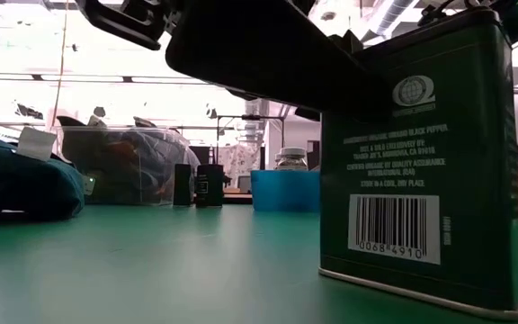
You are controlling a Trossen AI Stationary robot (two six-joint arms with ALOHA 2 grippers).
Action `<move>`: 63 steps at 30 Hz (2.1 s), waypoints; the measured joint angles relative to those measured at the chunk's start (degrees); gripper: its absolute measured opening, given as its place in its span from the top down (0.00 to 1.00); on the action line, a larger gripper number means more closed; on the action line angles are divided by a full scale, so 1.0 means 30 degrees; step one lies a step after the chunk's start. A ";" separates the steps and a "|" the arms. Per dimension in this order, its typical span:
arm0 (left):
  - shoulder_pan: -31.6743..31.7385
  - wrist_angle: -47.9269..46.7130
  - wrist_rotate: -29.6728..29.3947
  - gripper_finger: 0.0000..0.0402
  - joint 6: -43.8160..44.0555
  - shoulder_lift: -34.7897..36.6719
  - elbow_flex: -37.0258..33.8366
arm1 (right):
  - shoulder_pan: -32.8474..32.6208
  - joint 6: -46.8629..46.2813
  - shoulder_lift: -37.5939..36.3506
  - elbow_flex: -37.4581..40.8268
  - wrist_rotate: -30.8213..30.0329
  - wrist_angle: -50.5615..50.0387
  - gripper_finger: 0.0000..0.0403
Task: Sort spices by type
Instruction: Put the black seasoning can into the yellow bin
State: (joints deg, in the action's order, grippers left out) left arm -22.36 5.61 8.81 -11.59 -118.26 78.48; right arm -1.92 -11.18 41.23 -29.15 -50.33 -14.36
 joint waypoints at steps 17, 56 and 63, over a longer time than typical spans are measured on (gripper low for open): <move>0.0799 0.0809 0.0613 0.70 0.0432 0.0006 -0.0007 | -0.0494 0.0029 -0.0015 0.0000 0.0330 0.0535 0.22; 0.7806 0.0591 -0.3194 0.66 0.2025 0.0022 -0.0020 | -0.3247 -0.2427 0.6761 -0.2001 1.0231 -0.0834 0.24; 0.7798 0.0458 -0.3171 0.66 0.2015 0.0022 -0.0022 | -0.3733 -0.2630 1.0055 -0.4290 1.0353 -0.3689 0.24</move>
State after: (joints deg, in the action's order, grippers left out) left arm 1.04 6.98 -0.70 -5.54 -118.19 78.41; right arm -13.12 -19.07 71.40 -42.02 -19.27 -25.43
